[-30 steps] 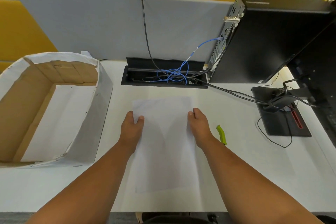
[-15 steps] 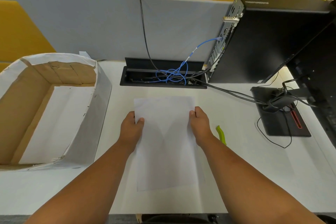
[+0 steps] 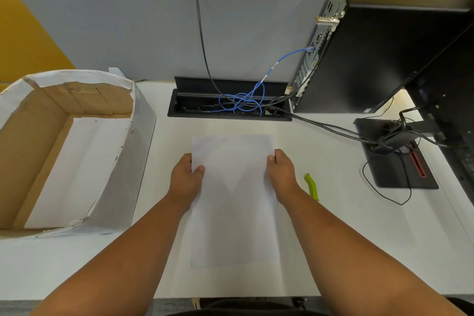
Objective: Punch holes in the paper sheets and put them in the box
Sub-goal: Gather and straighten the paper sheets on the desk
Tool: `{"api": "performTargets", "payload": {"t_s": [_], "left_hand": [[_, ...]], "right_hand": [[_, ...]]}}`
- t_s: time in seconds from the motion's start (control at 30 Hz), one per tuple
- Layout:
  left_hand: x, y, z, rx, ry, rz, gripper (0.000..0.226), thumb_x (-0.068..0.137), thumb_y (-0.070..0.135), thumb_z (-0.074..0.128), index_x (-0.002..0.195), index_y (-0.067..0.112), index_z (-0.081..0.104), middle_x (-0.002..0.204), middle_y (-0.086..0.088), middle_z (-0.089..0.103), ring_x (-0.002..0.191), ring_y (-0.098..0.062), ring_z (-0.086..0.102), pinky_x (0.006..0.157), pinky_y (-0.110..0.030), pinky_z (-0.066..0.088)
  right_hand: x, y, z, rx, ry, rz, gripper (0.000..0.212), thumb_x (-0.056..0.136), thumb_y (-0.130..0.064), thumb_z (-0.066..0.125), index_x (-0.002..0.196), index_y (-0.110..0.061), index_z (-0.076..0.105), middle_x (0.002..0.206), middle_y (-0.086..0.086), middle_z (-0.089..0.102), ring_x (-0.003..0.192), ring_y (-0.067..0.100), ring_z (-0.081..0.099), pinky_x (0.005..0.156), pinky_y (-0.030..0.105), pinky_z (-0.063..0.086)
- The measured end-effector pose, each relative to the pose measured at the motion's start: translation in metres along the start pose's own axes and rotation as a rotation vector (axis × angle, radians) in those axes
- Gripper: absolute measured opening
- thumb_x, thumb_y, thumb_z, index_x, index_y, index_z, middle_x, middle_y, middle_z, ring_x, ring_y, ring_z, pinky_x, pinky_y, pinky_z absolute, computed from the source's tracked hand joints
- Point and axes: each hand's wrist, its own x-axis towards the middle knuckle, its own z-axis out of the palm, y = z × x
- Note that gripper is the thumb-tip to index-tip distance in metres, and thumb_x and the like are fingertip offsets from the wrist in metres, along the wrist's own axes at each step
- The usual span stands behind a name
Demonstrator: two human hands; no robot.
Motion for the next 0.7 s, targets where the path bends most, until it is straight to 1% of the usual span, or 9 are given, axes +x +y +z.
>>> {"api": "performTargets", "payload": {"t_s": [0.07, 0.13, 0.17, 0.2, 0.27, 0.4, 0.47, 0.57, 0.7], "left_hand": [[-0.001, -0.001, 0.003, 0.025, 0.003, 0.008, 0.033, 0.095, 0.014, 0.054, 0.129, 0.014, 0.053, 0.121, -0.002, 0.062, 0.109, -0.023, 0.06, 0.099, -0.039, 0.048], [-0.002, -0.002, 0.005, 0.042, 0.005, 0.02, 0.033, 0.096, 0.014, 0.052, 0.129, 0.013, 0.052, 0.121, -0.001, 0.061, 0.107, -0.021, 0.059, 0.098, -0.036, 0.047], [-0.002, -0.002, 0.005, 0.049, 0.008, 0.025, 0.032, 0.096, 0.014, 0.052, 0.128, 0.013, 0.052, 0.12, -0.001, 0.061, 0.106, -0.021, 0.058, 0.097, -0.035, 0.047], [-0.003, -0.002, 0.005, 0.059, 0.01, 0.031, 0.03, 0.097, 0.013, 0.051, 0.127, 0.013, 0.052, 0.118, 0.0, 0.061, 0.104, -0.021, 0.058, 0.095, -0.033, 0.047], [-0.003, -0.003, 0.006, 0.076, 0.015, 0.04, 0.028, 0.097, 0.013, 0.05, 0.125, 0.013, 0.053, 0.115, -0.001, 0.06, 0.101, -0.021, 0.057, 0.09, -0.031, 0.046], [-0.001, -0.006, 0.005, 0.118, 0.039, 0.035, 0.026, 0.097, 0.012, 0.049, 0.123, 0.011, 0.053, 0.113, -0.004, 0.059, 0.099, -0.022, 0.055, 0.089, -0.032, 0.046], [0.0, -0.008, 0.004, 0.133, 0.043, 0.03, 0.026, 0.097, 0.012, 0.049, 0.122, 0.01, 0.053, 0.113, -0.006, 0.06, 0.098, -0.022, 0.055, 0.089, -0.032, 0.046], [0.001, -0.01, 0.003, 0.154, 0.039, 0.027, 0.025, 0.097, 0.013, 0.049, 0.122, 0.01, 0.052, 0.114, -0.007, 0.06, 0.101, -0.025, 0.057, 0.09, -0.034, 0.047], [-0.001, -0.011, 0.003, 0.152, 0.034, 0.029, 0.026, 0.096, 0.012, 0.05, 0.121, 0.01, 0.053, 0.113, -0.006, 0.061, 0.101, -0.026, 0.058, 0.091, -0.036, 0.048]], "right_hand": [[-0.001, 0.004, 0.0, -0.086, 0.021, -0.05, 0.033, 0.097, -0.008, 0.039, 0.068, -0.019, 0.029, 0.072, -0.001, 0.035, 0.067, 0.014, 0.032, 0.059, 0.027, 0.028], [-0.002, 0.006, 0.0, -0.237, 0.067, -0.149, 0.029, 0.094, -0.003, 0.042, 0.07, -0.019, 0.04, 0.083, 0.005, 0.045, 0.075, 0.02, 0.042, 0.068, 0.03, 0.036], [-0.002, 0.008, -0.002, -0.341, 0.092, -0.185, 0.02, 0.093, -0.002, 0.044, 0.079, -0.015, 0.051, 0.093, 0.009, 0.05, 0.084, 0.024, 0.047, 0.073, 0.034, 0.039], [-0.003, 0.011, -0.003, -0.466, 0.114, -0.194, 0.018, 0.091, -0.002, 0.046, 0.096, -0.013, 0.06, 0.106, 0.011, 0.052, 0.096, 0.028, 0.049, 0.08, 0.038, 0.04], [-0.006, 0.017, -0.01, -0.678, 0.153, -0.14, 0.042, 0.087, -0.006, 0.051, 0.125, -0.022, 0.057, 0.127, 0.007, 0.049, 0.117, 0.029, 0.042, 0.094, 0.041, 0.034], [-0.018, 0.024, -0.021, -0.799, 0.128, 0.026, 0.065, 0.078, -0.026, 0.058, 0.139, -0.034, 0.039, 0.149, 0.001, 0.027, 0.14, 0.028, 0.016, 0.113, 0.048, 0.013], [-0.021, 0.027, -0.023, -0.834, 0.1, 0.122, 0.068, 0.076, -0.031, 0.057, 0.14, -0.038, 0.033, 0.151, 0.001, 0.019, 0.142, 0.029, 0.01, 0.113, 0.051, 0.012], [-0.024, 0.03, -0.025, -0.8, 0.091, 0.191, 0.065, 0.076, -0.02, 0.051, 0.136, -0.038, 0.034, 0.148, 0.003, 0.02, 0.131, 0.031, 0.024, 0.104, 0.047, 0.026], [-0.02, 0.031, -0.023, -0.782, 0.115, 0.164, 0.054, 0.085, -0.013, 0.051, 0.133, -0.036, 0.041, 0.144, 0.004, 0.024, 0.12, 0.029, 0.032, 0.095, 0.042, 0.031]]}}
